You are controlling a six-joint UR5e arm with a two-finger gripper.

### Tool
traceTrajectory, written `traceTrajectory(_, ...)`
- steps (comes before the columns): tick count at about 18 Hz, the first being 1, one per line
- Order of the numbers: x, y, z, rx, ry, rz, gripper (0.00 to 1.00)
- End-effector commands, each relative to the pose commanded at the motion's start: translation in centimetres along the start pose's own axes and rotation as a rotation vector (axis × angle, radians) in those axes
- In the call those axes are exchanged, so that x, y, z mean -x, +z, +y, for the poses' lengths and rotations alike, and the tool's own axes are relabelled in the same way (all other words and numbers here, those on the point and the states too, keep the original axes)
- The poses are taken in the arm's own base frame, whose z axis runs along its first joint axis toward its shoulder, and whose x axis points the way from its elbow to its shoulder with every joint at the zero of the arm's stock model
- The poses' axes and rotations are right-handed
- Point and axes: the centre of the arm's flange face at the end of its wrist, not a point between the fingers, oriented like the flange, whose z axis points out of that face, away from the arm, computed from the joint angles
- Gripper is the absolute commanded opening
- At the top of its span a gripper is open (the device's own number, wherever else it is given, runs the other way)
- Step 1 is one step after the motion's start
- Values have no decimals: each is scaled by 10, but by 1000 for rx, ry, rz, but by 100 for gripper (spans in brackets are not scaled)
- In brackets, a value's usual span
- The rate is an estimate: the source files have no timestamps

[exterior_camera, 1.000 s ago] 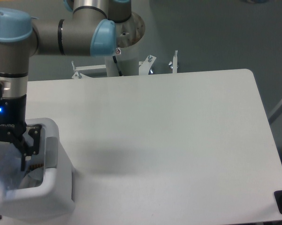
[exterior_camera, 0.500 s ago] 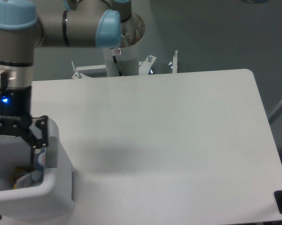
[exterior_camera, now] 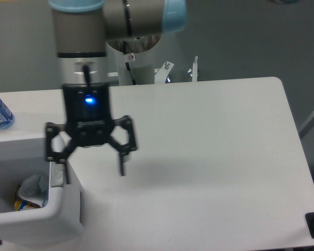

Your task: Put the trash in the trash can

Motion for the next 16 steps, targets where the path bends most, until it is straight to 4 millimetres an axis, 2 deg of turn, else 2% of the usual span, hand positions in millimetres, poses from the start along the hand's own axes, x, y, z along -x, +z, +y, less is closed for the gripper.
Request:
traceTrajectory(4,26,15,21,88,97,-121,100)
traceTrajectory(7,60,15,29,158,197,-185,100)
traceTrajectory(9,69,12,35,240,312,-169,100)
traceTrajectory(11,82,-2,36,287,392,-163,100)
traceTrajectory(14,103,-20,42,321,423,-168,100)
traceTrajectory(16,104,-24,54,338,450,-161,100)
